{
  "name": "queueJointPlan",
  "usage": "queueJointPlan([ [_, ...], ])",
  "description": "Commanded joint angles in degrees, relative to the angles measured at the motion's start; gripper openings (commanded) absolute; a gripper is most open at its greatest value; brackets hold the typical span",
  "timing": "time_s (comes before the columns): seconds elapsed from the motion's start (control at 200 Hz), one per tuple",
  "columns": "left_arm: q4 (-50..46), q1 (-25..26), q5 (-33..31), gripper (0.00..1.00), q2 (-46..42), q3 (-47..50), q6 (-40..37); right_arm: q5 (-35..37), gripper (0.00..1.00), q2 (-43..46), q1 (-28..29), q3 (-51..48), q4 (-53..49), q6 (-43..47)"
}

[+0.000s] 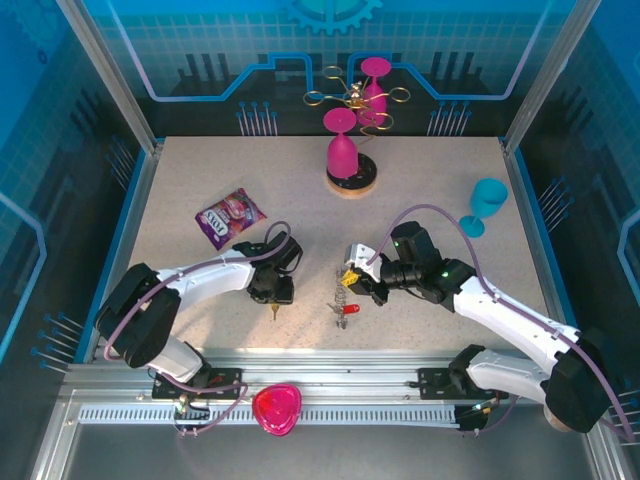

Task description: Put the keys on the keyring

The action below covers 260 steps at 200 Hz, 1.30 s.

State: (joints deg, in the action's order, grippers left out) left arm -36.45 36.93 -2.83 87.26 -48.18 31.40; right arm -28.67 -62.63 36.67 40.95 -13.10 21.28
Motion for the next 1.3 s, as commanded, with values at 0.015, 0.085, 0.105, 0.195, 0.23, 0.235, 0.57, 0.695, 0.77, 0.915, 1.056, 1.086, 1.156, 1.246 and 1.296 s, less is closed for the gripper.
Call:
queueJointPlan([
  [0.015,-2.7,0.7,1.4,0.32,-1.5,0.7,-0.6,-0.8,0.0,0.6,-0.3,2.1,-0.2,0.9],
  [0.085,-2.7,0.9,0.9,0.32,-2.5,0.6,-0.8,-0.9,0.0,0.6,-0.3,2.1,-0.1,0.9],
  [0.105,-2.8,1.0,0.7,0.32,-2.8,0.6,-1.0,-0.9,0.0,0.6,-0.3,2.1,-0.1,0.9],
  [0.195,-2.9,0.9,-1.0,0.36,-3.7,0.4,-2.3,-1.1,0.0,0.6,-0.3,2.1,-0.1,0.9],
  [0.23,-2.7,0.9,-1.4,0.38,-3.6,0.4,-2.9,-1.1,0.0,0.6,-0.3,2.1,-0.1,0.9],
  [0.235,-2.7,0.9,-1.4,0.38,-3.6,0.4,-3.1,-1.1,0.0,0.6,-0.3,2.1,-0.1,0.9],
  [0.57,-1.1,0.9,-3.6,0.43,1.1,-0.9,-7.5,-1.6,0.0,0.7,-0.3,2.3,-0.4,0.7],
  [0.695,-0.5,0.9,-2.8,0.42,2.3,-1.0,-8.5,-1.5,0.0,0.8,-0.3,2.3,-0.5,0.8],
  [0.77,-0.5,0.9,-1.8,0.38,2.6,-0.7,-8.6,-1.5,0.0,0.7,-0.3,2.4,-0.6,0.8],
  [0.915,-0.8,0.9,-1.8,0.31,1.9,0.3,-8.4,-1.4,0.0,0.5,-0.3,2.4,-0.7,0.9],
  [1.056,-1.1,0.9,-2.8,0.27,1.3,1.2,-7.9,-1.5,0.0,0.5,-0.3,2.4,-0.7,1.0],
  [1.086,-1.1,0.9,-2.9,0.26,1.4,1.2,-7.9,-1.5,0.0,0.5,-0.3,2.4,-0.7,1.0],
  [1.156,-1.1,0.9,-2.8,0.24,1.5,1.2,-7.9,-1.5,0.0,0.5,-0.3,2.5,-0.9,1.0],
  [1.246,-1.1,1.0,-2.4,0.24,1.5,1.3,-7.9,-1.4,0.0,0.5,-0.3,2.6,-1.0,1.0],
  [1.296,-1.1,1.1,-2.4,0.23,1.6,1.3,-8.0,-1.4,0.0,0.5,-0.3,2.5,-1.0,1.1],
])
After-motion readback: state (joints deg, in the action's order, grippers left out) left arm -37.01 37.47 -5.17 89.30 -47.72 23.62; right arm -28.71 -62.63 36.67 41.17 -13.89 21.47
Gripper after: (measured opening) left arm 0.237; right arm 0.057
